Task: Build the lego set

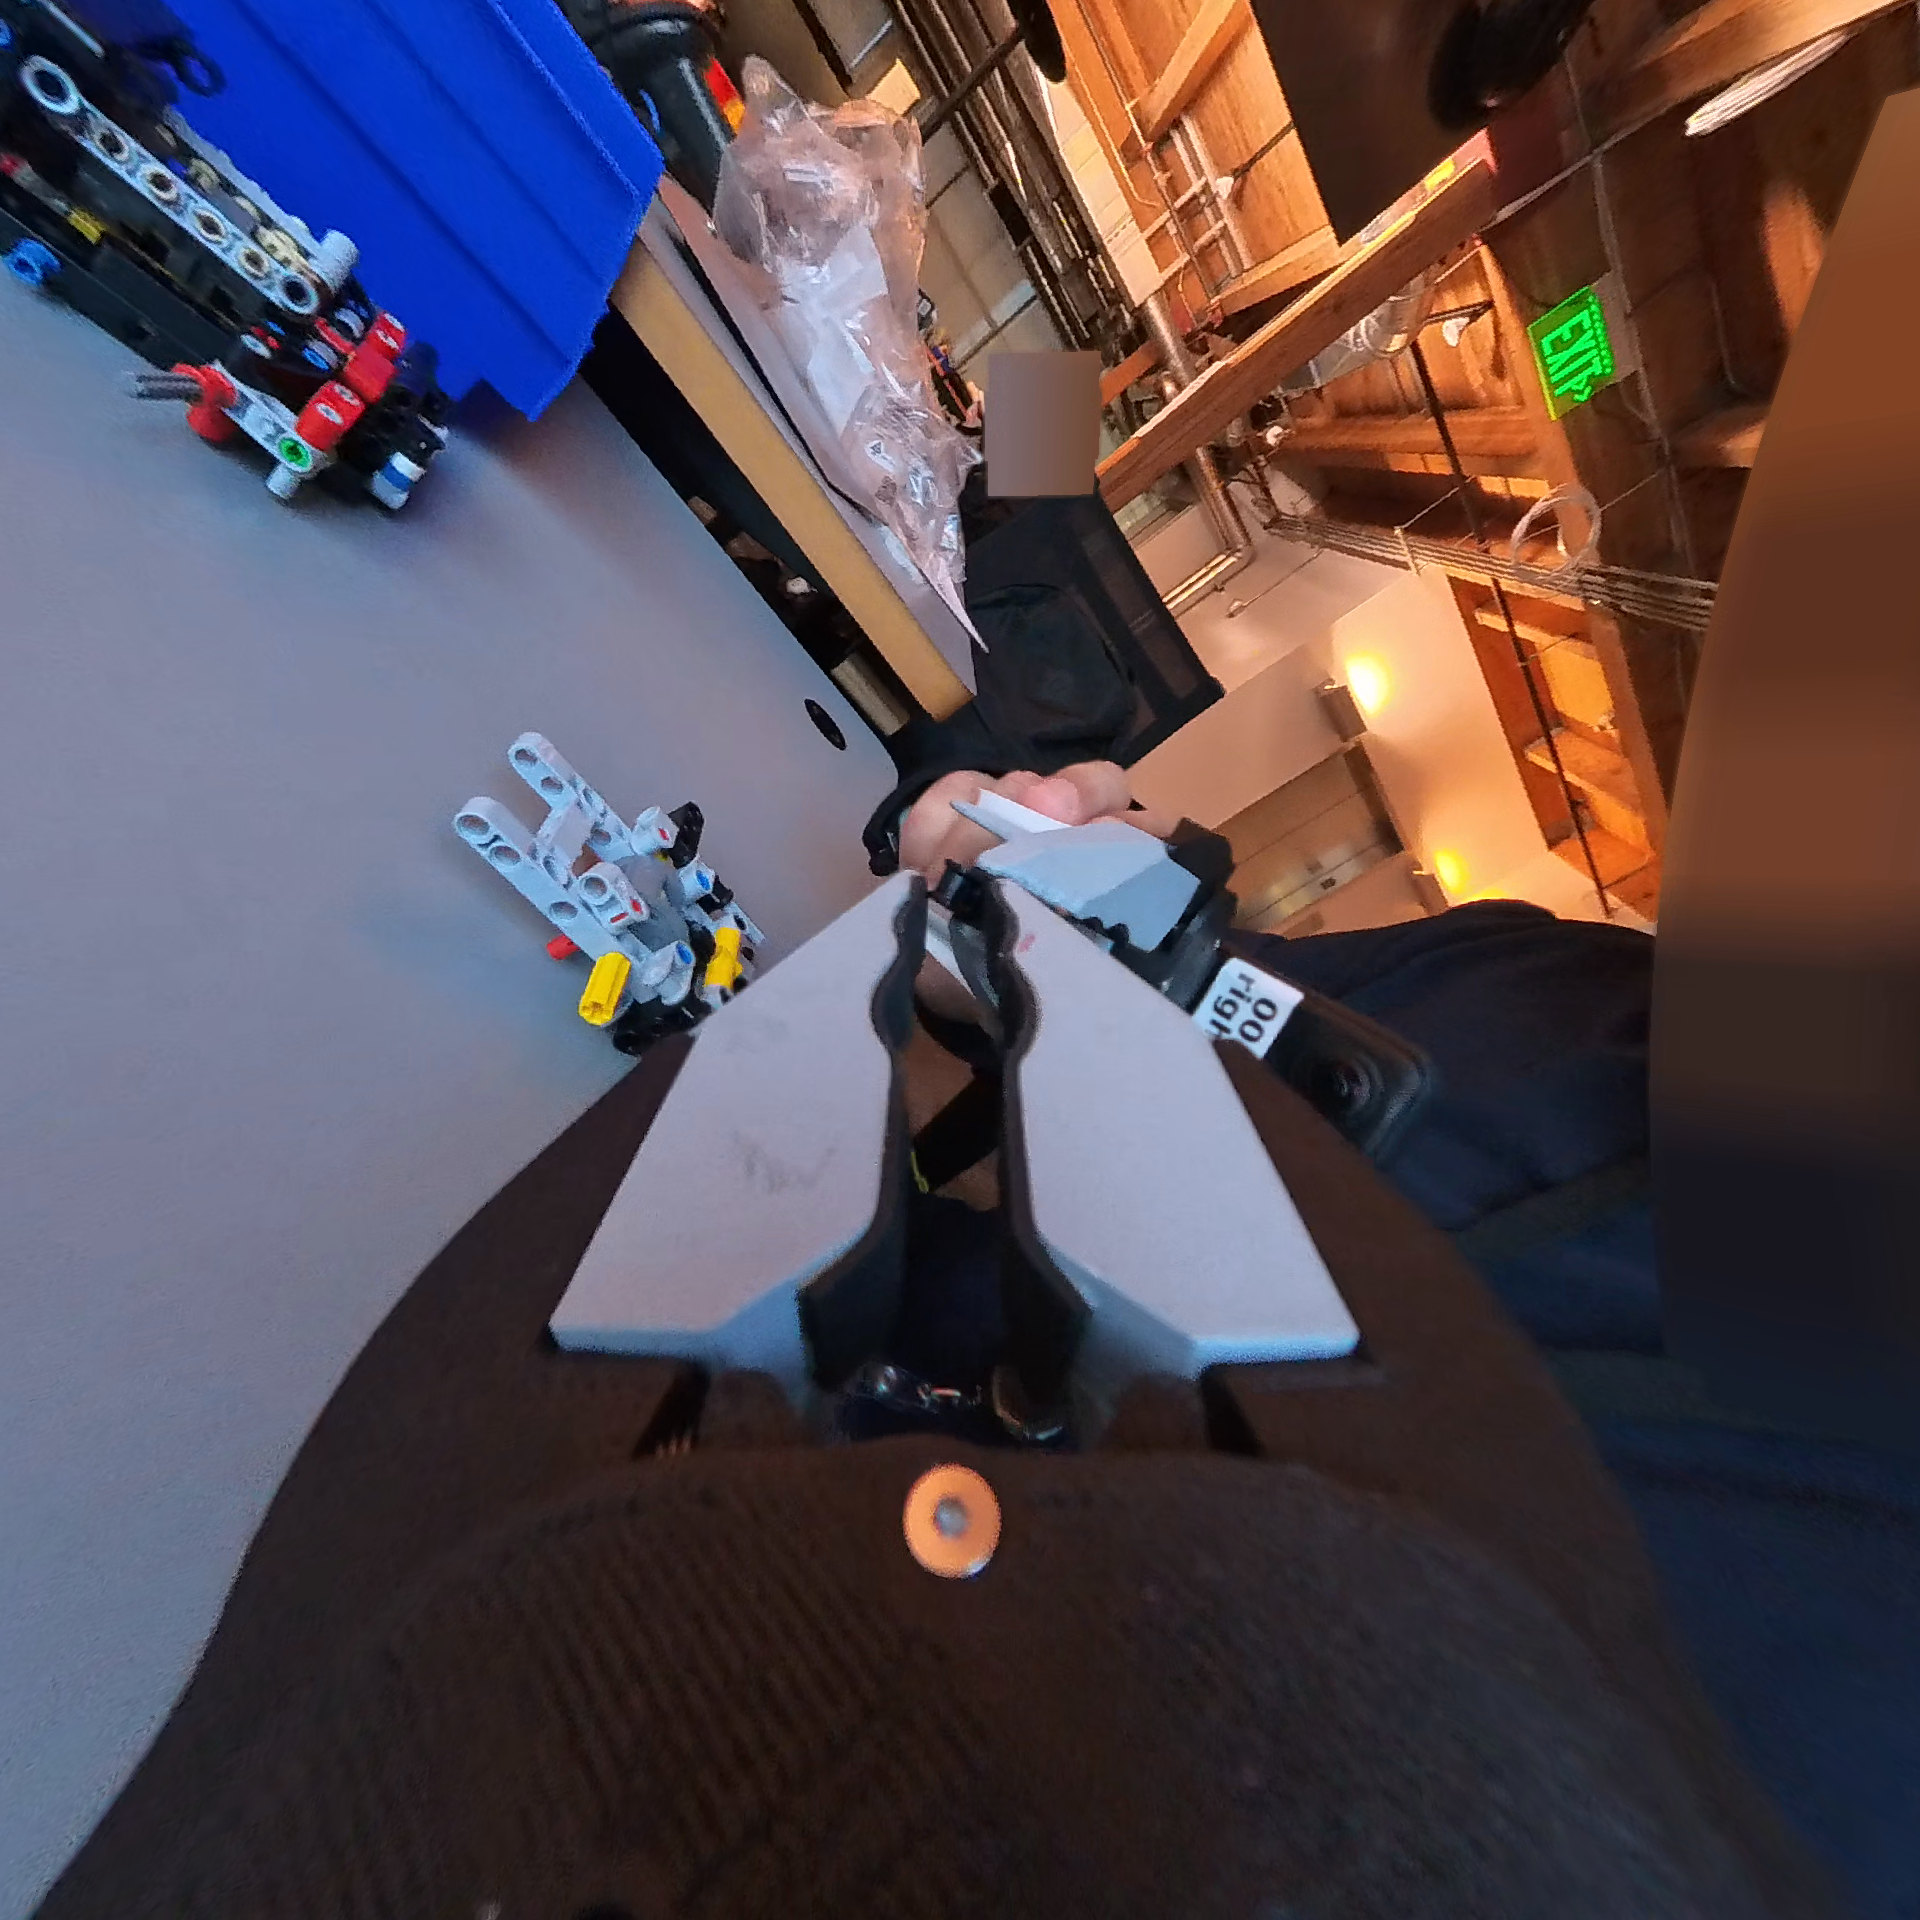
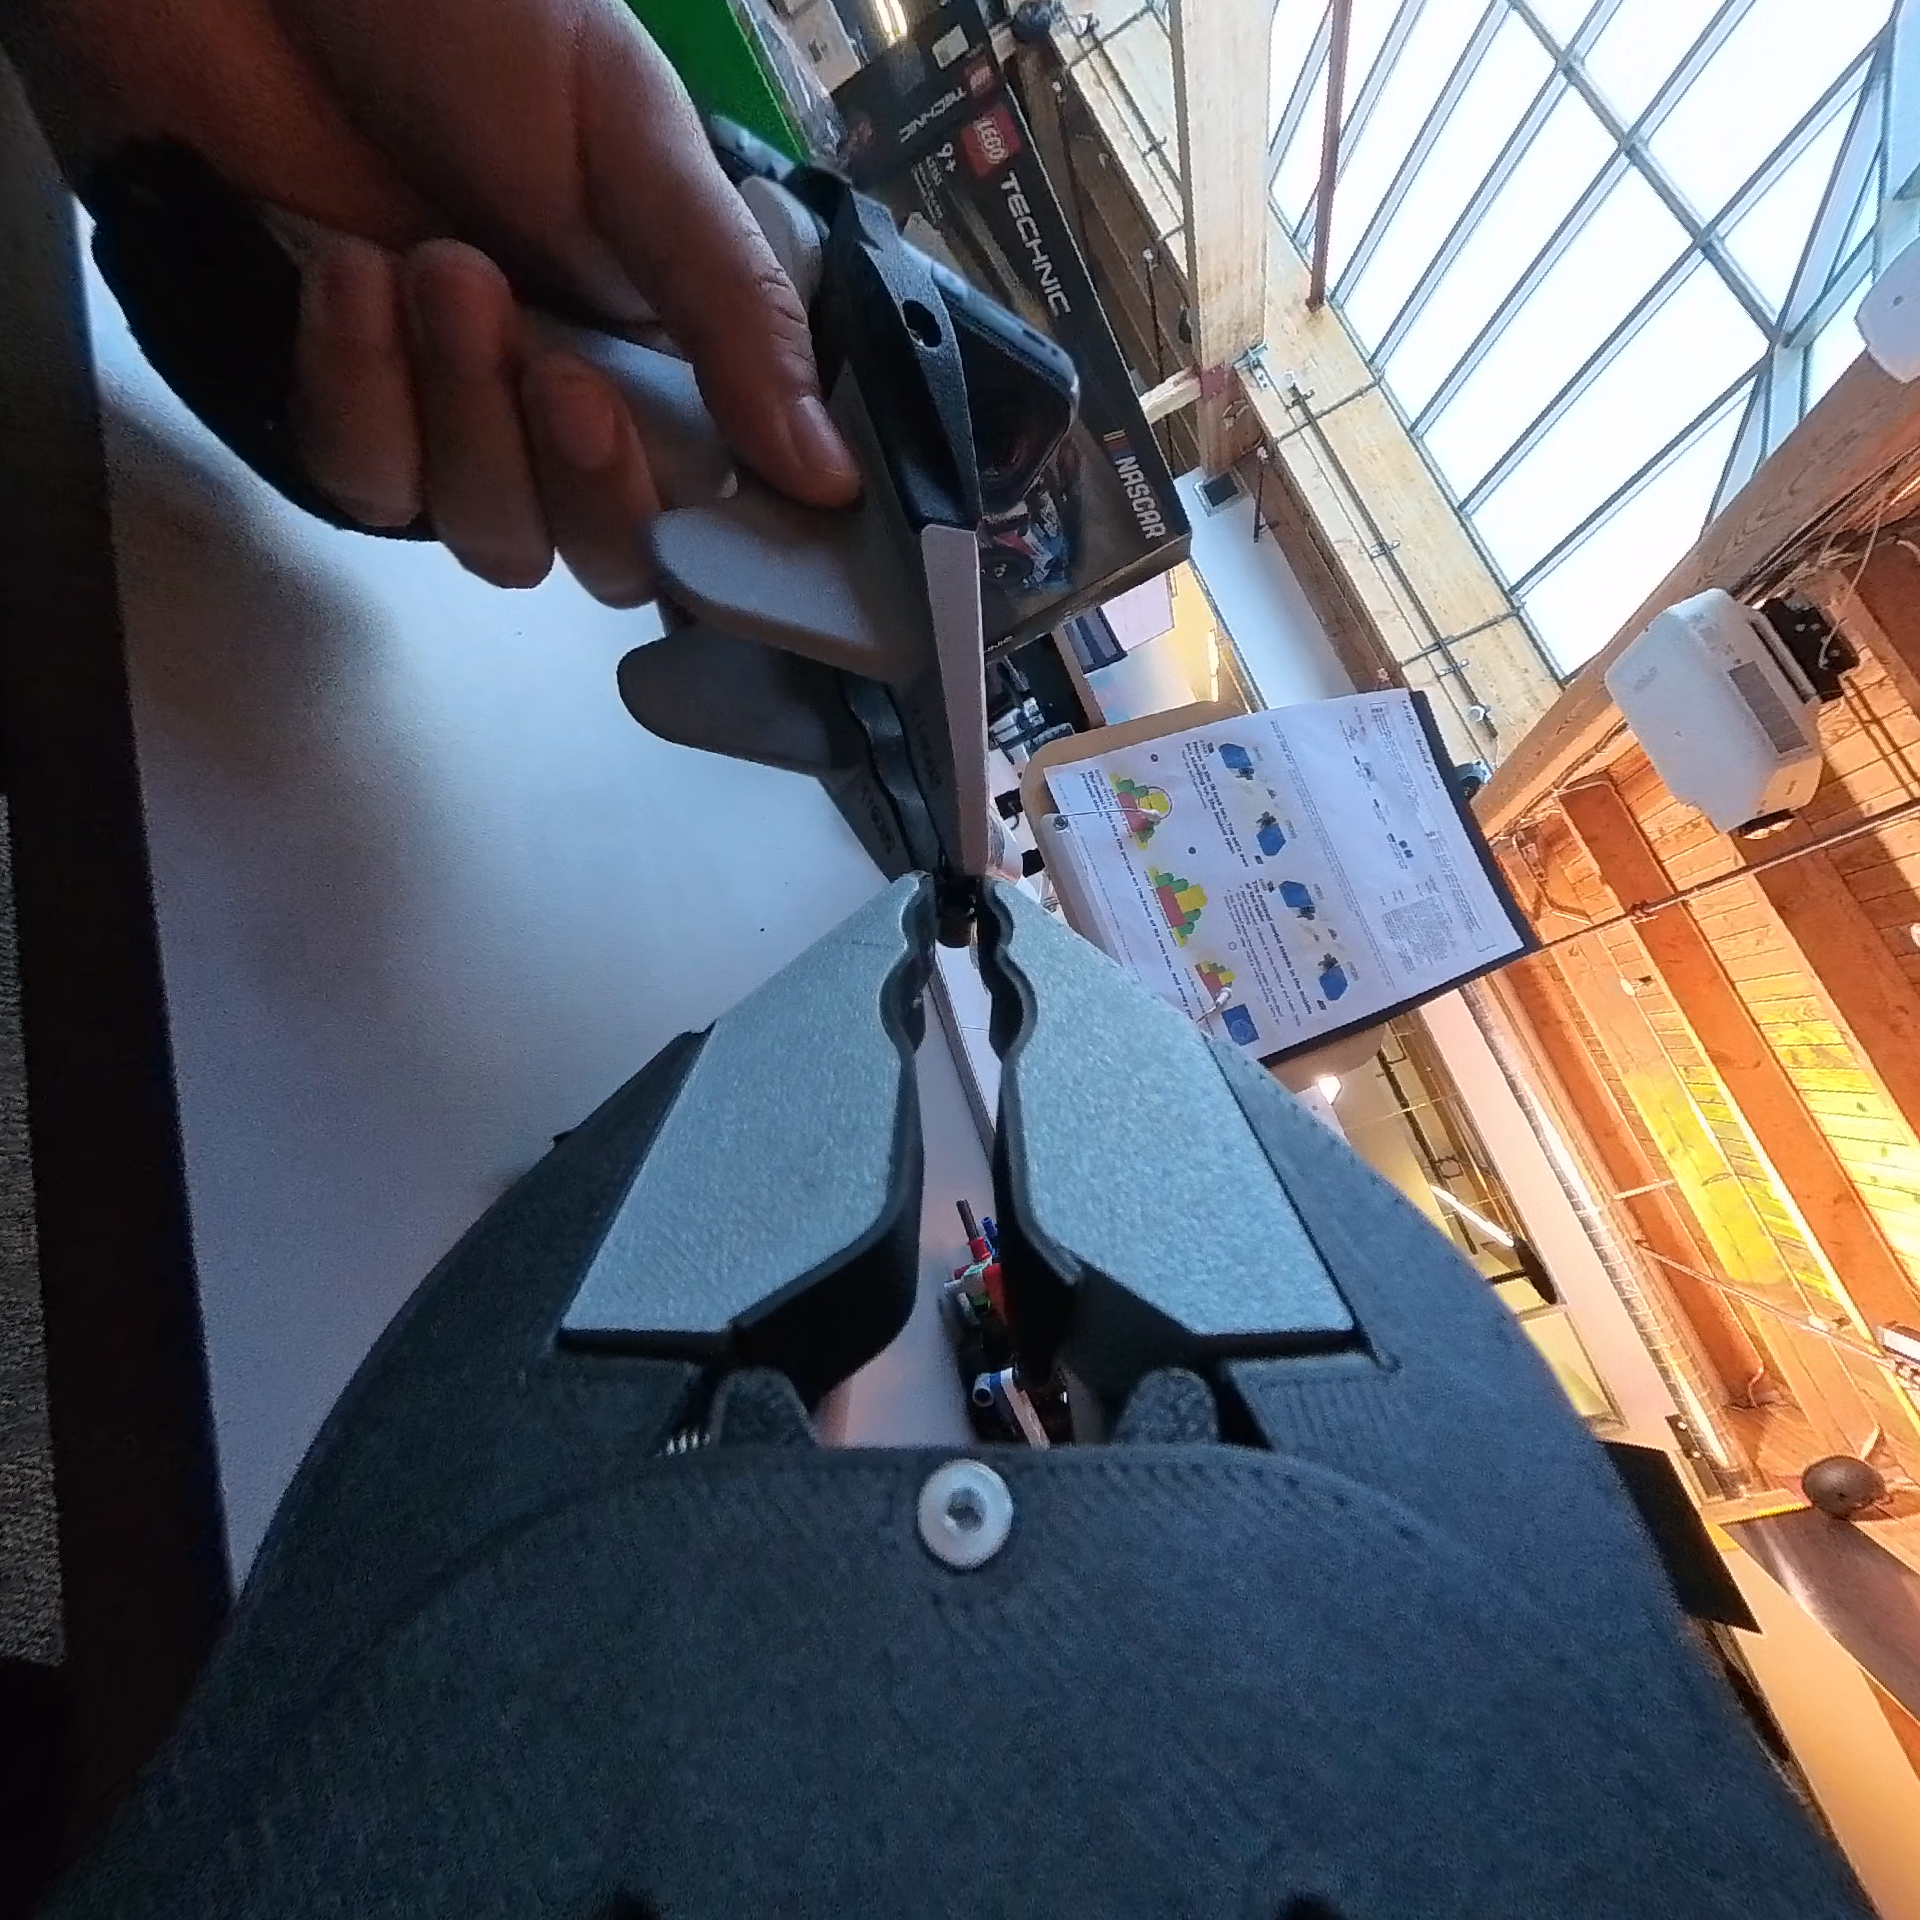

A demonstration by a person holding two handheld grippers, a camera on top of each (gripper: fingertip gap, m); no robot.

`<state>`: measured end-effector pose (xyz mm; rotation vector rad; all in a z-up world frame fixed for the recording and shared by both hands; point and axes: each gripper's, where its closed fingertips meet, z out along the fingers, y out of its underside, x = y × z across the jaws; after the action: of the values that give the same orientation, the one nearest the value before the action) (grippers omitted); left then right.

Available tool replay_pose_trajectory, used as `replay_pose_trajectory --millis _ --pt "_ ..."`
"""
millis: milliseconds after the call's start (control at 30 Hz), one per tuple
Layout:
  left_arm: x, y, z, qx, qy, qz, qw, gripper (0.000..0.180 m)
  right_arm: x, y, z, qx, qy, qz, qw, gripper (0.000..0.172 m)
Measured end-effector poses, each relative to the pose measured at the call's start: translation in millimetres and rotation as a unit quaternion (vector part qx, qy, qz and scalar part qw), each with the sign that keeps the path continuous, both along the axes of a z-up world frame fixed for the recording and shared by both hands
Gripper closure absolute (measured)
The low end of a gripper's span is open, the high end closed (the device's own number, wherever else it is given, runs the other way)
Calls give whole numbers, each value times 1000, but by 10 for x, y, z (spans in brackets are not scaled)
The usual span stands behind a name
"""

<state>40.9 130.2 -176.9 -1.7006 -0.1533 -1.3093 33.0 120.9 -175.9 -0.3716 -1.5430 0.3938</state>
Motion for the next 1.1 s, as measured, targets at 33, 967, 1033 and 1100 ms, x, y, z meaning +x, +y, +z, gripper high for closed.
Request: replay_pose_trajectory --millis 33,967,1033,1100 --pt "4 -8 1 0 -5 -3 1000 172 3 -8 0 2 1 -1 1000 167" --pt "39 -141 -182 2 26 -81 996 173 35 -162 -170 -46 -44 42 997 167" --pt "43 -147 -172 4 21 -85 996 173 37 -168 -162 -47 -42 43 997 167" --pt "47 -149 -162 7 21 -85 996 172 42 -177 -149 -47 -39 45 997 167"
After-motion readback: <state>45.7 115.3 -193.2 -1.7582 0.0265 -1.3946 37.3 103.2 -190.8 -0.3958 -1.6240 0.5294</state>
